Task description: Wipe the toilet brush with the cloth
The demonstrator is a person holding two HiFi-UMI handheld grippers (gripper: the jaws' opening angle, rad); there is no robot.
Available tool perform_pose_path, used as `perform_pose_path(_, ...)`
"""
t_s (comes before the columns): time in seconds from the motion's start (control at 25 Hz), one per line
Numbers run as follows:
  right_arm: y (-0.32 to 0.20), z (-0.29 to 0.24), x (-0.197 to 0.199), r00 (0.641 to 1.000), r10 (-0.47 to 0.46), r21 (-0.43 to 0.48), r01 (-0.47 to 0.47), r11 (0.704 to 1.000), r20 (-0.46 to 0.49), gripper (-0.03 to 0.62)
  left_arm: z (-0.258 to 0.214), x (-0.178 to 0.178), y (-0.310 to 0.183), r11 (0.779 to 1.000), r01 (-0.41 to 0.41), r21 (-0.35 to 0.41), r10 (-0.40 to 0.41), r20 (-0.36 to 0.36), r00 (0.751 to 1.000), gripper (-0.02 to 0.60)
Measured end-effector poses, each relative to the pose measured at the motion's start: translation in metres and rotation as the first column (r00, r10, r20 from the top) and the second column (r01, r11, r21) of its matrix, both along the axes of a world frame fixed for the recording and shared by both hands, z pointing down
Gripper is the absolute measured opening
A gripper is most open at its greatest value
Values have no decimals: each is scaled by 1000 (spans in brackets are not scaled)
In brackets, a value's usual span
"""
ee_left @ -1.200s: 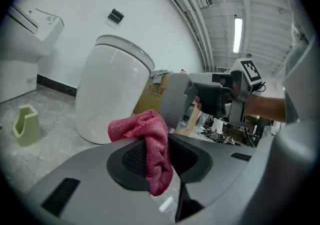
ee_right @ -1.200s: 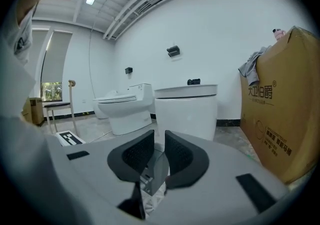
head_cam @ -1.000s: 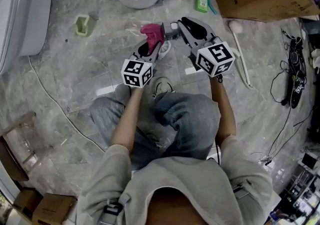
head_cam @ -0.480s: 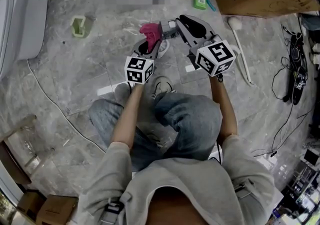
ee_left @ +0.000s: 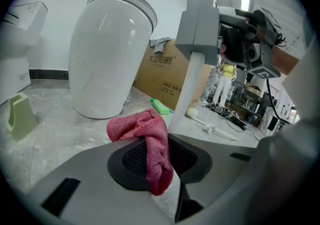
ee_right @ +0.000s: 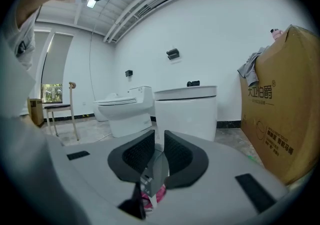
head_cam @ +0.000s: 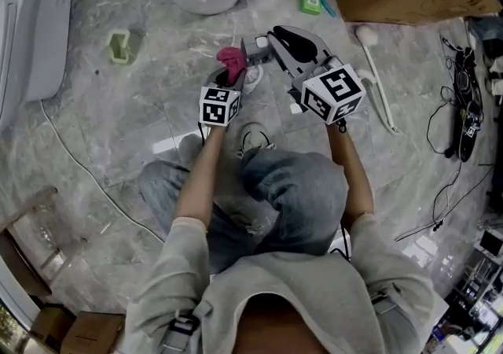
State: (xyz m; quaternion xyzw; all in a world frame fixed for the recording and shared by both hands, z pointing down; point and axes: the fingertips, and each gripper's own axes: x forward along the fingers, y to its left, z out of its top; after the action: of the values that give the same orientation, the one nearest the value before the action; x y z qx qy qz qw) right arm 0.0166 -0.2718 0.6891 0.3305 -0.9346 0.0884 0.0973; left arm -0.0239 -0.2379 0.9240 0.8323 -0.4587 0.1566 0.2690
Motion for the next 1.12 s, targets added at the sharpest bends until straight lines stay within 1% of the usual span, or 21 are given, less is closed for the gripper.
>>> perform_pose_path(0.08,1,1,0,1000,-1,0,1,1000,-3,77,7,0,2,1000,-6,-21,6,9,1000,100)
perform_pose_path(0.16,1,0,0,1000,1,-1,-1,1000,-4,77,4,-2,4,1000,-5,-14,5,12,1000,100)
perform_pose_path(0.28,2,-1,0,1000,2,1,-2,1000,-4,77,-14,-7,6,999,17,36,-17,1,1000,100)
perform_pose_path(0.44,3,1,2,1000,11,0,-11,1000,-4,74,-45,-16,14,992,77,98,-74,-41,996,100)
perform_pose_path(0.56,1,1,2,1000,14,0,-14,1000,-6,74,-67,-17,22,986,103,132,-94,-72,993,100)
perform_pose_path(0.84,0,2,1,1000,20,5,-20,1000,-7,74,-109,-9,33,972,104,209,-81,-118,990,100)
perform_pose_path(1.12,-2,2,5,999,45,2,-45,999,-7,73,-108,4,26,973,91,211,-63,-134,989,100)
